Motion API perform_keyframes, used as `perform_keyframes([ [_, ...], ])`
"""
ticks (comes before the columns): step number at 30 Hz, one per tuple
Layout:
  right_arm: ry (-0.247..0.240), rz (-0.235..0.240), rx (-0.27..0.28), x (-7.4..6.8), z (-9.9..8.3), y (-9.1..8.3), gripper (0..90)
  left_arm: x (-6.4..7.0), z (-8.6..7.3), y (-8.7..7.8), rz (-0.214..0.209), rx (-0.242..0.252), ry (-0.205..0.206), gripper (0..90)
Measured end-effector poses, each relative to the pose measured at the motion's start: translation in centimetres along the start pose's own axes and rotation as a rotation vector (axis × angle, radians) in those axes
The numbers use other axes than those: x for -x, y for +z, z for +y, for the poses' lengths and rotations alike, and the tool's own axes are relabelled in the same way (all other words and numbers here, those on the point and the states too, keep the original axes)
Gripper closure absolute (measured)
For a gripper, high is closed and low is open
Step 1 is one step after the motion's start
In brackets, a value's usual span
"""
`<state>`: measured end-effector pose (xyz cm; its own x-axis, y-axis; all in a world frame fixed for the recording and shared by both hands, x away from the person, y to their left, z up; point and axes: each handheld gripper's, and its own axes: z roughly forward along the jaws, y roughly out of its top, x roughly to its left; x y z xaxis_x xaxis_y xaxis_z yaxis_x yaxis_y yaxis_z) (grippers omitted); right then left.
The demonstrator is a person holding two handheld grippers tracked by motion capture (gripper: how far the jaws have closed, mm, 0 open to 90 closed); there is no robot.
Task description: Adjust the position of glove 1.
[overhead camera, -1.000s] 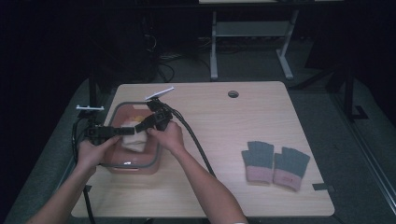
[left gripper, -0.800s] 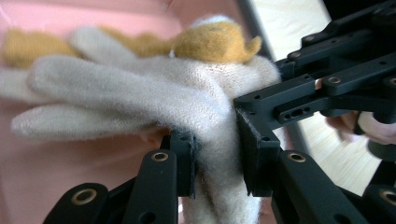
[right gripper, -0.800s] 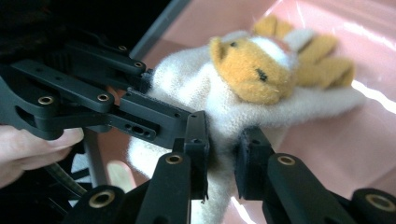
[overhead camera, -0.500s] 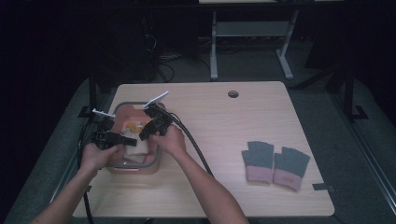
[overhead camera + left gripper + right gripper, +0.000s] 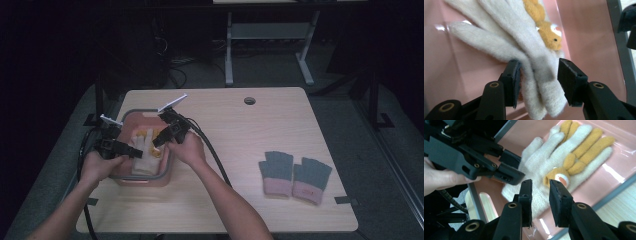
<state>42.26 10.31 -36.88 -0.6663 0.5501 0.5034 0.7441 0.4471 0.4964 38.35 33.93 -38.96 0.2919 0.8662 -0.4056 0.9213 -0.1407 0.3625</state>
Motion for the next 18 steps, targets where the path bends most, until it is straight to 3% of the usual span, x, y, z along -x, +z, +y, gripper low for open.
perform_keyframes([
  [3,0.002,0.0,0.011,0.2,-0.3,-0.7,71.9,0.1,0.1,-0.5,0.021,0.018,0.027,58.2],
  [7,0.001,0.004,0.03,0.3,-0.5,-1.3,72.1,0.5,0.3,-0.6,0.018,0.03,0.034,64.8],
  [10,0.005,0.007,0.036,0.4,-0.7,-1.7,72.0,0.8,0.3,0.0,0.038,-0.008,0.059,67.1],
  [13,0.007,0.01,0.048,0.5,-0.9,-2.1,72.0,1.1,0.4,1.0,0.084,-0.069,0.1,68.2],
  [18,0.008,0.018,0.057,0.6,-1.1,-2.6,72.0,1.3,0.6,2.1,0.145,-0.14,0.115,68.2],
])
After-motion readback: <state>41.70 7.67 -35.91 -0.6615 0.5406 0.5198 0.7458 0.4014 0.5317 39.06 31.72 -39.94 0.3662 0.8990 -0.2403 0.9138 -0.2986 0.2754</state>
